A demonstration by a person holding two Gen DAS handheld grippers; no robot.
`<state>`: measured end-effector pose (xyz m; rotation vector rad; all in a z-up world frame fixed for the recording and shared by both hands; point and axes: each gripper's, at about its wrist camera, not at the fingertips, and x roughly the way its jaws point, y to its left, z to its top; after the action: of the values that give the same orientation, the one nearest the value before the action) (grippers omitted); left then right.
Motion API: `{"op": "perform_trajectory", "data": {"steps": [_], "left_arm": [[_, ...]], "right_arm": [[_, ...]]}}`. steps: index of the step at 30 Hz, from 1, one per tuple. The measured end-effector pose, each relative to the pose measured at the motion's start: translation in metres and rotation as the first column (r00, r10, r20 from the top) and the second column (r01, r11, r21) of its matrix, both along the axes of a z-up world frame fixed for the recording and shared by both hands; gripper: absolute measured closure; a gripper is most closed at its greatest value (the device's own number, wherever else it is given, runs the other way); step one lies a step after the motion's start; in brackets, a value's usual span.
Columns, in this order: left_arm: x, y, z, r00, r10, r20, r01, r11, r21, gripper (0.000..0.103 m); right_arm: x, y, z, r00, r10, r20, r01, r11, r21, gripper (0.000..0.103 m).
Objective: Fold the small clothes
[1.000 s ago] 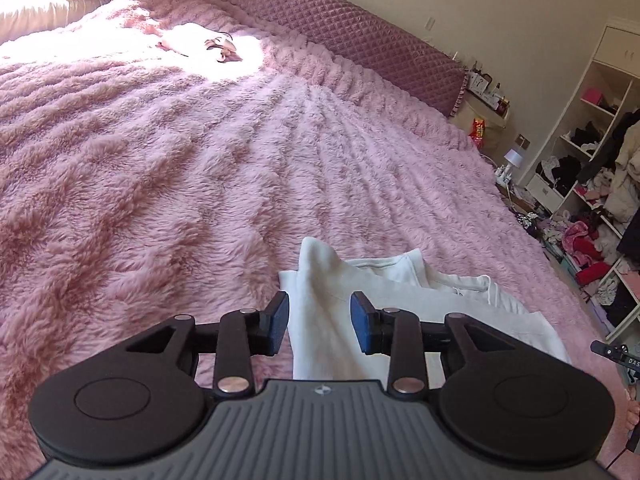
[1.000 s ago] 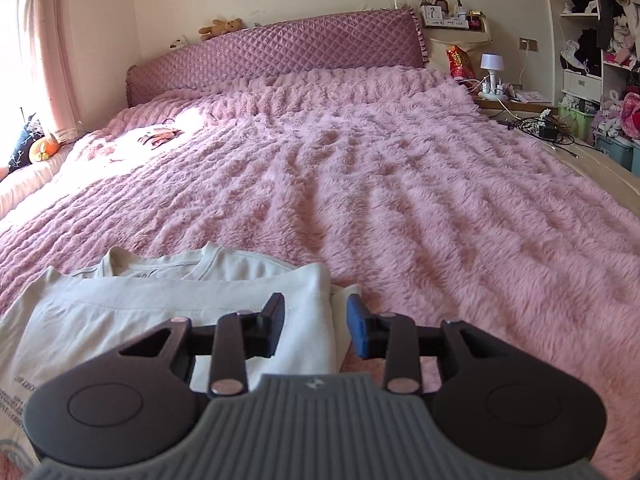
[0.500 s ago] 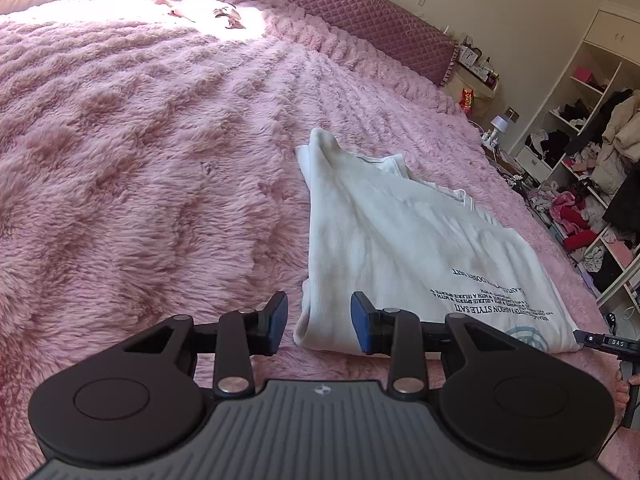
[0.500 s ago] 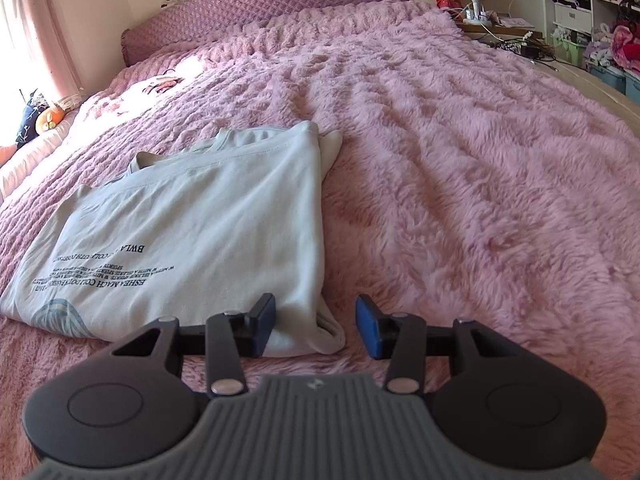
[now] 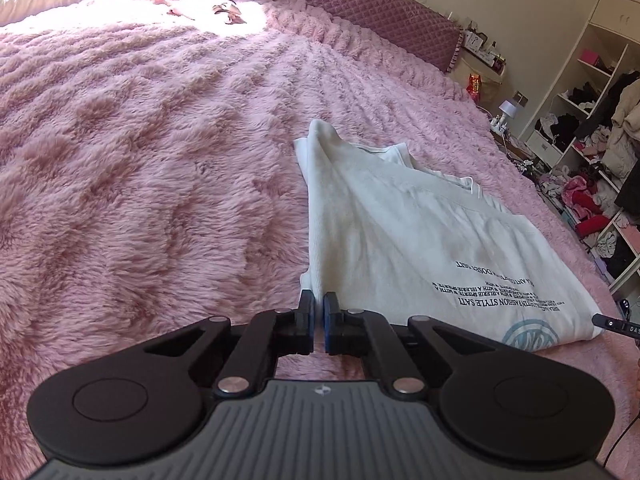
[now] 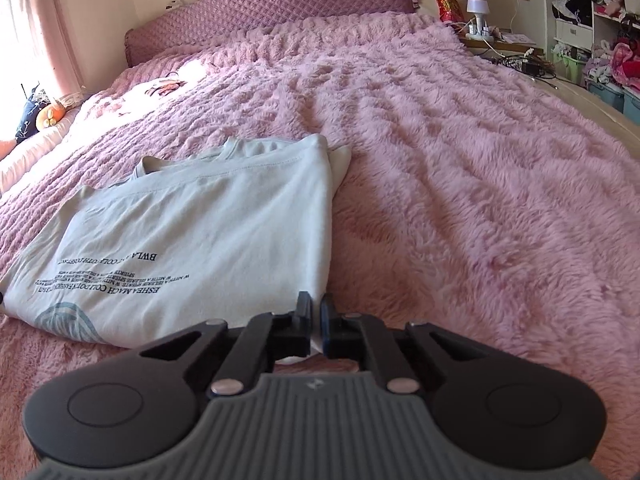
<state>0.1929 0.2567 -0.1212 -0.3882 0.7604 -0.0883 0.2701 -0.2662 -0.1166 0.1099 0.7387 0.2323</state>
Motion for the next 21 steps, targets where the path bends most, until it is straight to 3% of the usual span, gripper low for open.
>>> {"op": "perform_trajectory", "data": {"steps": [3, 7, 10, 12, 13, 14, 18, 21], "left_arm": [[0.010, -0.004, -0.017, 0.992, -0.016, -0.127, 0.022, 0.999, 0.047, 0.099], [0.016, -0.006, -0.031, 0.988, -0.018, -0.151, 0.025, 0.999, 0.044, 0.099], [0.016, -0.006, -0.029, 0.988, -0.028, -0.150, 0.038, 0.998, 0.059, 0.096], [0.014, -0.004, -0.024, 0.988, -0.045, -0.147, 0.053, 0.997, 0.055, 0.091], [0.013, -0.002, -0.020, 0.989, -0.044, -0.145, 0.051, 0.998, 0.048, 0.088], [0.013, 0.001, -0.018, 0.989, -0.049, -0.142, 0.054, 0.998, 0.034, 0.083], [0.011, 0.008, -0.003, 0.990, -0.054, -0.128, 0.059, 0.998, 0.031, 0.078], [0.015, 0.011, 0.007, 0.992, -0.056, -0.110, 0.060, 0.997, 0.039, 0.078]], "right_arm": [[0.001, -0.004, -0.006, 0.999, -0.016, -0.030, 0.015, 1.000, -0.011, 0.103], [0.006, -0.003, -0.032, 0.997, -0.027, -0.072, 0.025, 0.999, -0.037, 0.103], [0.007, 0.000, -0.035, 0.996, -0.050, -0.073, 0.047, 0.998, -0.034, 0.103], [0.007, -0.001, -0.031, 0.996, -0.060, -0.070, 0.058, 0.998, -0.034, 0.090], [0.006, 0.000, -0.028, 0.995, -0.075, -0.067, 0.072, 0.996, -0.050, 0.070], [0.004, 0.001, -0.026, 0.995, -0.086, -0.056, 0.082, 0.994, -0.068, 0.064], [-0.006, 0.012, -0.009, 0.997, -0.076, -0.008, 0.074, 0.990, -0.117, 0.065], [-0.016, 0.035, 0.011, 1.000, -0.005, 0.025, 0.007, 0.995, -0.102, 0.066]]}}
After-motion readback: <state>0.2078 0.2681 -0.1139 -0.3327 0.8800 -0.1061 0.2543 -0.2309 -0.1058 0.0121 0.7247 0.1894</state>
